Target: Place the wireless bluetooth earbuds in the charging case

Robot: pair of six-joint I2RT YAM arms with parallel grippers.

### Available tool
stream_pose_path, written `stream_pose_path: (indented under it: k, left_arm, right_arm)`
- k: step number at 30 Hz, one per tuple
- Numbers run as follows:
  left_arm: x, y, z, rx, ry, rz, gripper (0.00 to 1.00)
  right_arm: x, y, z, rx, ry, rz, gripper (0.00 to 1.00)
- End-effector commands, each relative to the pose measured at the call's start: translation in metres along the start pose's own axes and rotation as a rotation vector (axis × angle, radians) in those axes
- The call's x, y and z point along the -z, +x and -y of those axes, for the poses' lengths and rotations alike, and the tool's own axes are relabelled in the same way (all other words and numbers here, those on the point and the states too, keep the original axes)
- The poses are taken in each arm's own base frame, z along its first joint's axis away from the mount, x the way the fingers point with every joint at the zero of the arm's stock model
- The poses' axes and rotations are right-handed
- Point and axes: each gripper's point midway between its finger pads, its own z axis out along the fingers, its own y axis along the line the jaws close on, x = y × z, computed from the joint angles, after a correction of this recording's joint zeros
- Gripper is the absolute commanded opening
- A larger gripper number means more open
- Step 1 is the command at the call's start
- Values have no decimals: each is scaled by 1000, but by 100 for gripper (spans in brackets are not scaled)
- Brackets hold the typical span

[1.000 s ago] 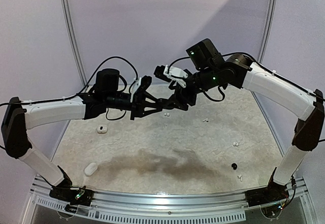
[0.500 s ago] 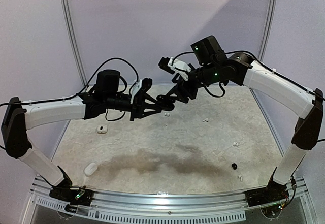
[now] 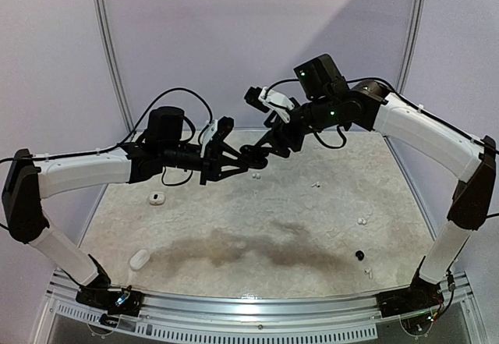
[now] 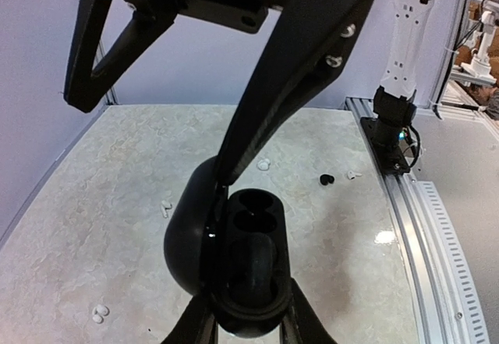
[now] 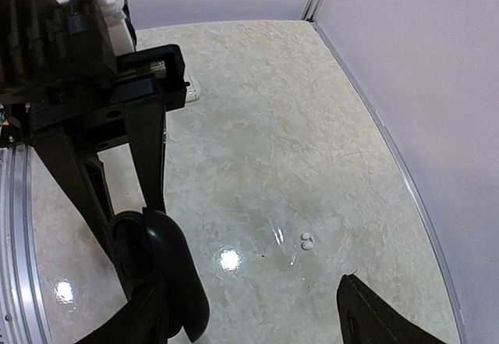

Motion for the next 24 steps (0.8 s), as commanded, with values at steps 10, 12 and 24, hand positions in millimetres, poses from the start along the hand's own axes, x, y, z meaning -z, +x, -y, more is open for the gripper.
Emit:
stream_pose_path:
  k: [10, 12, 24]
  left_arm:
    - [4, -3, -11, 82, -6, 18, 0]
    - [5, -3, -10, 78, -10, 19, 0]
    - [8, -4, -6, 61, -2, 39, 0]
  right_arm:
    - [48, -44, 22, -196, -33, 211, 76]
    - [53, -16, 43, -330, 57, 132, 76]
    - [95, 283, 2, -1097, 481, -782, 49]
